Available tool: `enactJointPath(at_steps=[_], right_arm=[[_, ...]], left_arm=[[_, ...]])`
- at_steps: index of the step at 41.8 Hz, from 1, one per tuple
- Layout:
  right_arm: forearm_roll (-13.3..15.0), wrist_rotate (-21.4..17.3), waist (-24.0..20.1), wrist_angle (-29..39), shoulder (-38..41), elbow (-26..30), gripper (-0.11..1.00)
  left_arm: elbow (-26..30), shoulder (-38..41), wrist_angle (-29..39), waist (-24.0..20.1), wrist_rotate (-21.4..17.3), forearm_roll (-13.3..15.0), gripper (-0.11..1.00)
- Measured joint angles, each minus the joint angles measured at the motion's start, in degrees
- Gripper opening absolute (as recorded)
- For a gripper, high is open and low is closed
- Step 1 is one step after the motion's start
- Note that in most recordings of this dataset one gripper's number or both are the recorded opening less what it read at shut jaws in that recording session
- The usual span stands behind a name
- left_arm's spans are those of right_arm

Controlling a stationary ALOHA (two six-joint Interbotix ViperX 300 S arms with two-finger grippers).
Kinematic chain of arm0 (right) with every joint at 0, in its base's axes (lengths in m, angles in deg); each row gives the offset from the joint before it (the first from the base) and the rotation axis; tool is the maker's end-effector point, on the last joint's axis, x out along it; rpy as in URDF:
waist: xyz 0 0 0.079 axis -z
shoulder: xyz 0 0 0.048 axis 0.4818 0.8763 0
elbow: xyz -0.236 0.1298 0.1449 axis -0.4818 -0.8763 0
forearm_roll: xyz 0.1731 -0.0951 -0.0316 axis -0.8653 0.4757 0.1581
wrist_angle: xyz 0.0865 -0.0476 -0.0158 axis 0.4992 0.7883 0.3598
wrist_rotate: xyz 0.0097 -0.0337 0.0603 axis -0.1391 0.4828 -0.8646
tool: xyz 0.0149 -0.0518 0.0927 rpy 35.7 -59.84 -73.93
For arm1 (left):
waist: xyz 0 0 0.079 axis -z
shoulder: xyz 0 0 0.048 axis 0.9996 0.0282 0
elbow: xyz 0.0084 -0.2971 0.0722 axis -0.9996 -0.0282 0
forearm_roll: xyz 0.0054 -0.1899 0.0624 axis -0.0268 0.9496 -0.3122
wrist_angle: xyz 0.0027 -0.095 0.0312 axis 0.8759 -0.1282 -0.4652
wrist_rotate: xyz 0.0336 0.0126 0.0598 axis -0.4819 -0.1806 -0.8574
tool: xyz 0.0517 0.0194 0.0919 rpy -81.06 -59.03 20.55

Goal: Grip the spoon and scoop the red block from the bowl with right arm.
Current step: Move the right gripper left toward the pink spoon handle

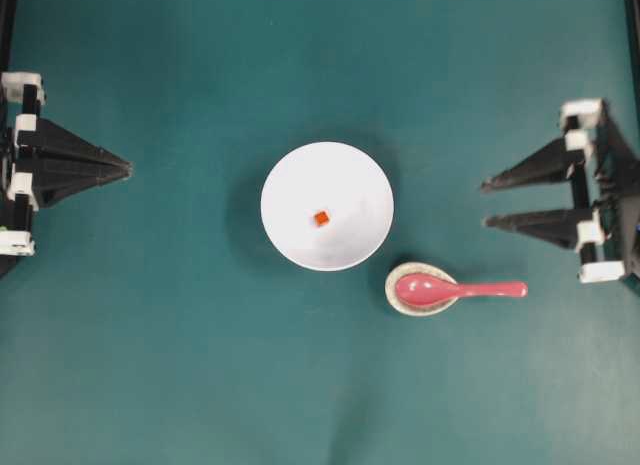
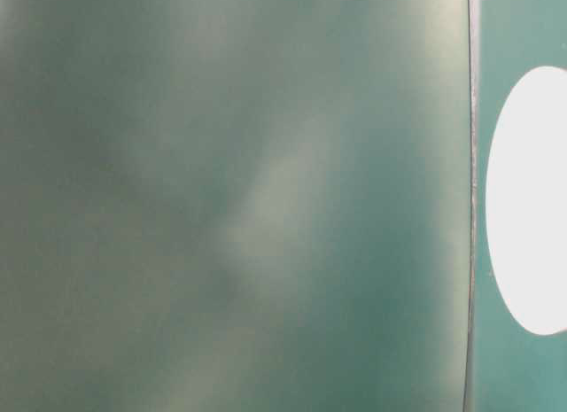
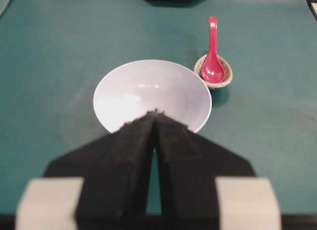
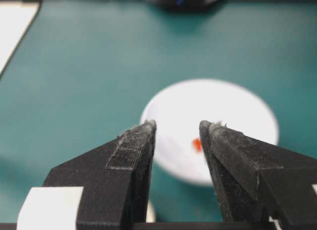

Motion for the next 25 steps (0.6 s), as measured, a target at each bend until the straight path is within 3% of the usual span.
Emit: enactJointPath(at_steps=[7,18,25], right_arm=[[-4.1,0.0,-3.5,-5.1,5.2,-2.7,0.48],[-13.9,-0.2,-8.7,-16.9,13.6,-7.5,0.5],[-19.8,-0.1,-12.0,-19.5,18.9,-8.2,0.52]], left_arm=[[0.0,0.0,0.1,0.0,0.0,0.0,0.0],[-0.1,-0.1,0.6,0.0,-0.3,0.0,0.0],[0.0,0.0,1.1,0.0,-0.4,0.0,0.0]])
